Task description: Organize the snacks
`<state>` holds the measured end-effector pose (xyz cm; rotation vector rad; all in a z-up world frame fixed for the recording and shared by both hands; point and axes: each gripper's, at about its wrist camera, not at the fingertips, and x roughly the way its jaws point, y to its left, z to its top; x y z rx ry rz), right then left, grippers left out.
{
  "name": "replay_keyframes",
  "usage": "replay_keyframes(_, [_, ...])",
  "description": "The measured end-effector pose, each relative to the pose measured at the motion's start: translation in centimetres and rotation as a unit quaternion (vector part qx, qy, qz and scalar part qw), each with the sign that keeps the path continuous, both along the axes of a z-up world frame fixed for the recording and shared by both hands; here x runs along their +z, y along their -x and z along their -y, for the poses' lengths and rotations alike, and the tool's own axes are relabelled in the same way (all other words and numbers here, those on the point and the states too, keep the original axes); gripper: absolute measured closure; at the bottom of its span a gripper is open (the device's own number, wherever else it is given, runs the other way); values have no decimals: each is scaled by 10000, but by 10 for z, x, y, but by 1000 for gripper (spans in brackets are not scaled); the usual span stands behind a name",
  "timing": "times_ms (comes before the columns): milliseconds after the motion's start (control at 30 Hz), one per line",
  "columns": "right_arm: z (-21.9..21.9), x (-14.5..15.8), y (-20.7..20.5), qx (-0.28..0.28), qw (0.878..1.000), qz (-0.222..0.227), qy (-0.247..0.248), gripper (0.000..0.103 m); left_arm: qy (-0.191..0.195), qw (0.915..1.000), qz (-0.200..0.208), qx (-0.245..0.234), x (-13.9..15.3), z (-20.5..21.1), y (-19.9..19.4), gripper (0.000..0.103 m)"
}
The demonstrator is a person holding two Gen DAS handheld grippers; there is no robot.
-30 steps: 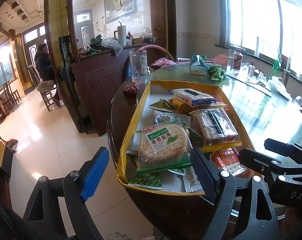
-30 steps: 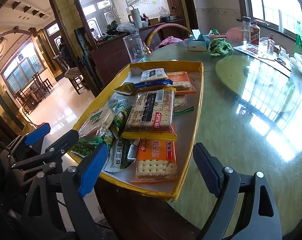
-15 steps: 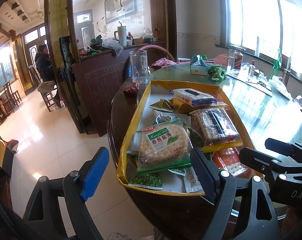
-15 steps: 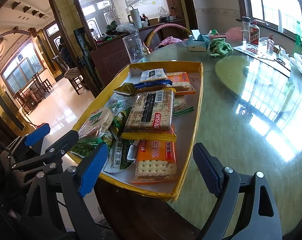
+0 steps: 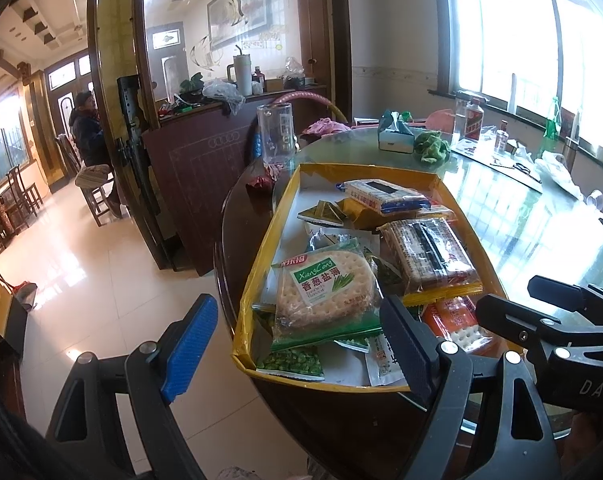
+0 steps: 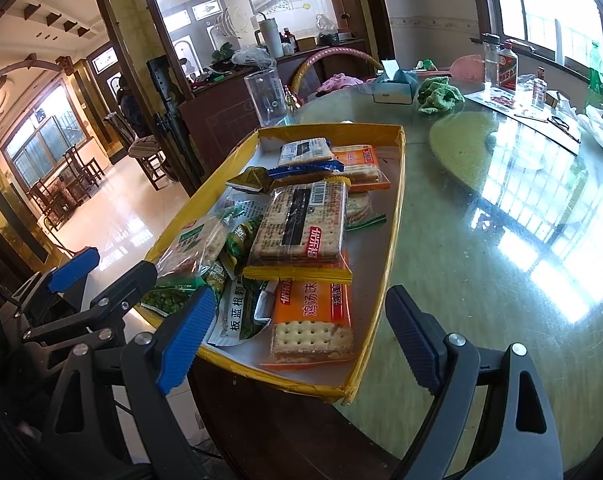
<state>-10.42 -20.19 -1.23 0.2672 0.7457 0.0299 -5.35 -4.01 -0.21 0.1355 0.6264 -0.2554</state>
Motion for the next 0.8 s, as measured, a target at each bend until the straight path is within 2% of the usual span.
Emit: replay_keyframes(800, [-2, 4, 0, 3, 10000, 10, 15, 16, -9, 10000, 33, -24, 3, 0, -1, 20])
